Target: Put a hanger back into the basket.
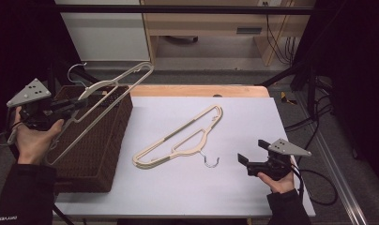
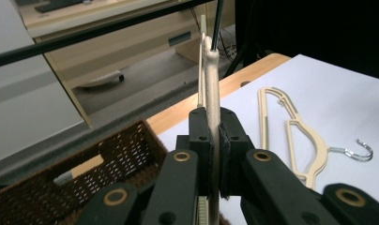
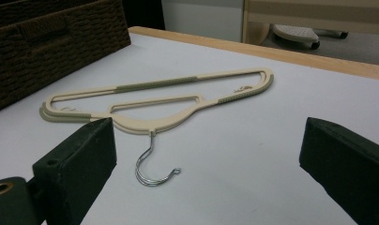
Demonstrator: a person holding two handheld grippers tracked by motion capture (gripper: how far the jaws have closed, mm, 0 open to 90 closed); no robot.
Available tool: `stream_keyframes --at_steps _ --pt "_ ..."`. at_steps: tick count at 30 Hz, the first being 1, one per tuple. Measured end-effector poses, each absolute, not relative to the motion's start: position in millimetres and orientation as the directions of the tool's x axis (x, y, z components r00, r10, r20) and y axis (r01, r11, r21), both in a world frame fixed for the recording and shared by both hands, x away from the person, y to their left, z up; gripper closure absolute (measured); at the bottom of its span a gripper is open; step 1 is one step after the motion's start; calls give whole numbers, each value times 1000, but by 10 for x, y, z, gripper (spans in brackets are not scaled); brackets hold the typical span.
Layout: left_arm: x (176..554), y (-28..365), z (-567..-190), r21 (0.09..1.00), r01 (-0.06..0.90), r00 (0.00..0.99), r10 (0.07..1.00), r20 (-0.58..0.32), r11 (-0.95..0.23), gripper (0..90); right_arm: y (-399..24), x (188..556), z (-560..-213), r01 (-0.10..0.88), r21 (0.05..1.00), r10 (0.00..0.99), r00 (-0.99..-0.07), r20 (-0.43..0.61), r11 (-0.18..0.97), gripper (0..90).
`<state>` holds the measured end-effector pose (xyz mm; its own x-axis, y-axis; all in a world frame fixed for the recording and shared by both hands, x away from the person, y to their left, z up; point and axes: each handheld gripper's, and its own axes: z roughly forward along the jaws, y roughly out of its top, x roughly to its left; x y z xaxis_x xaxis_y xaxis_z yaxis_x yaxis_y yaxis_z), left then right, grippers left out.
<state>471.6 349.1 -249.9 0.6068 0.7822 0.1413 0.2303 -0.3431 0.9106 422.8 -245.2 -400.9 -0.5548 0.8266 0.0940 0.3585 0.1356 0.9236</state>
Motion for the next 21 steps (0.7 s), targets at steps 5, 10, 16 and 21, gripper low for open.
stream_keyframes --at_steps 5,10,16,21 --pt "4780 3672 -2596 899 251 589 794 151 -358 861 -2457 4224 -3998 352 927 829 -551 92 131 42" --pt "4833 3838 -2681 886 289 578 804 142 -364 861 -2445 4226 -4000 354 925 825 -558 92 136 42" --pt "4913 4036 -2795 884 318 548 828 123 -342 861 -2439 4230 -4004 356 924 828 -554 89 139 43" --pt "4950 4180 -2961 876 360 542 836 83 -320 861 -2439 4236 -4010 358 923 827 -555 89 141 43"
